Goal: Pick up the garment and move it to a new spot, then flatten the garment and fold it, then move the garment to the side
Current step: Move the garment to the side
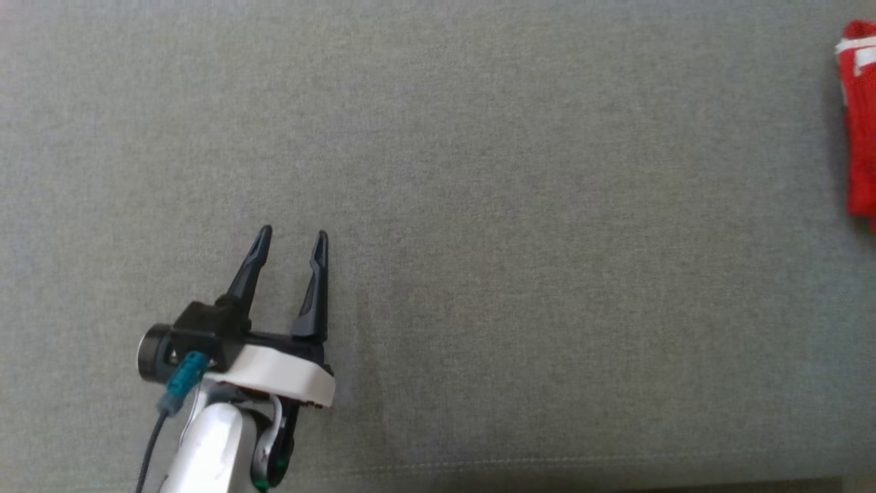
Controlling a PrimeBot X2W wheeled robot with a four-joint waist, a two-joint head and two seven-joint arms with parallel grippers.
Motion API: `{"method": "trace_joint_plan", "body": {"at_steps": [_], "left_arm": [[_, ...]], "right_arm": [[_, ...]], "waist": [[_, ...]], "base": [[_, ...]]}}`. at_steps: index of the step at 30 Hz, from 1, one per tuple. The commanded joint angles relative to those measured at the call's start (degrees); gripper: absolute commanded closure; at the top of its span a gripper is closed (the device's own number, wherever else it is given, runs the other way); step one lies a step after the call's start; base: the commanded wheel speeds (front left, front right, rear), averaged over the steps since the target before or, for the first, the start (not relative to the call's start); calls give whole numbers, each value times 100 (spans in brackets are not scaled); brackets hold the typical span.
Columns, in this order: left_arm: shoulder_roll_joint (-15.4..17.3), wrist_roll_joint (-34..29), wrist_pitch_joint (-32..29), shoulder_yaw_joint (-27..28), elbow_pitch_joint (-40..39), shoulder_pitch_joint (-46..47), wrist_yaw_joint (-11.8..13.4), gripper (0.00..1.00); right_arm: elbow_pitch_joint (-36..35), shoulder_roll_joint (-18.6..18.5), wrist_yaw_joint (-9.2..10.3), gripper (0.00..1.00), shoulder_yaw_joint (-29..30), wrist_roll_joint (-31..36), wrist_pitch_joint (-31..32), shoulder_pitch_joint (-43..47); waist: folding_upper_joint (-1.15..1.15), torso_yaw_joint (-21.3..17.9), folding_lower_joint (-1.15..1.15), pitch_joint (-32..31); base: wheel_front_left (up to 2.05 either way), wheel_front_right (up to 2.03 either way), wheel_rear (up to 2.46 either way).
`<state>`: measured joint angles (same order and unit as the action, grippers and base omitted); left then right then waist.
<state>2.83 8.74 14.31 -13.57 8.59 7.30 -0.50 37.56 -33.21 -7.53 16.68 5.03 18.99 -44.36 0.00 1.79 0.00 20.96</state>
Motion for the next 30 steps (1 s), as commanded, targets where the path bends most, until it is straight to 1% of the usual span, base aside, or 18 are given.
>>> {"method": "trace_joint_plan", "body": {"at_steps": [1, 4, 6, 11, 13, 16, 20, 22, 24, 26, 27, 30], "left_arm": [[7, 50, 69, 243, -167, 19, 19, 0], [6, 153, 69, 310, -95, -27, 99, 0], [6, 203, 69, 358, -36, -97, 160, 0], [6, 276, 69, 456, 86, -319, 149, 0], [6, 271, 69, 497, 140, -398, 187, 0], [5, 276, 69, 535, 172, -485, 255, 0], [5, 261, 69, 504, 207, -612, 223, 0], [5, 235, 69, 498, 238, -679, 176, 0], [5, 221, 69, 501, 279, -746, 120, 0], [5, 227, 69, 536, 343, -808, 75, 0], [5, 227, 69, 536, 343, -808, 75, 0], [5, 232, 69, 592, 430, -907, 30, 0]], "right_arm": [[-297, -68, 4, 0, -14, -27, -195, -30], [-610, 134, 4, 0, -76, -177, -626, 218], [-883, 301, 4, 0, -145, -391, -897, 449], [-1771, 778, 4, 0, -468, -870, -1355, 1371], [-2188, 1038, 4, 0, -482, -1042, -1552, 1862], [-2737, 1461, 4, 0, -495, -1123, -1824, 2703], [-3303, 2046, 4, 0, -579, -1046, -2189, 3629], [-3445, 2288, 4, 0, -688, -968, -2401, 3991], [-3399, 2466, 4, 0, -822, -989, -2635, 4297], [-3286, 2583, 4, 0, -962, -984, -2886, 4559], [-3286, 2583, 4, 0, -962, -984, -2886, 4559], [-3114, 2765, 4, 0, -1024, -1020, -3147, 4875]], "waist": [[0, -37, 0, -110], [0, -82, 0, -336], [0, -112, 0, -525], [0, -99, 0, -1079], [0, -36, 0, -1255], [0, 59, 0, -1453], [0, 133, 0, -1632], [0, 145, 0, -1716], [0, 163, 0, -1812], [0, 184, 0, -1920], [0, 184, 0, -1920], [0, 198, 0, -2081]], "base": [[0, 0, 0], [0, 0, 0], [0, 0, 0], [0, 0, 0], [0, 0, 0], [0, 0, 0], [0, 0, 0], [0, 0, 0], [0, 0, 0], [0, 0, 0], [0, 0, 0], [0, 0, 0]]}}
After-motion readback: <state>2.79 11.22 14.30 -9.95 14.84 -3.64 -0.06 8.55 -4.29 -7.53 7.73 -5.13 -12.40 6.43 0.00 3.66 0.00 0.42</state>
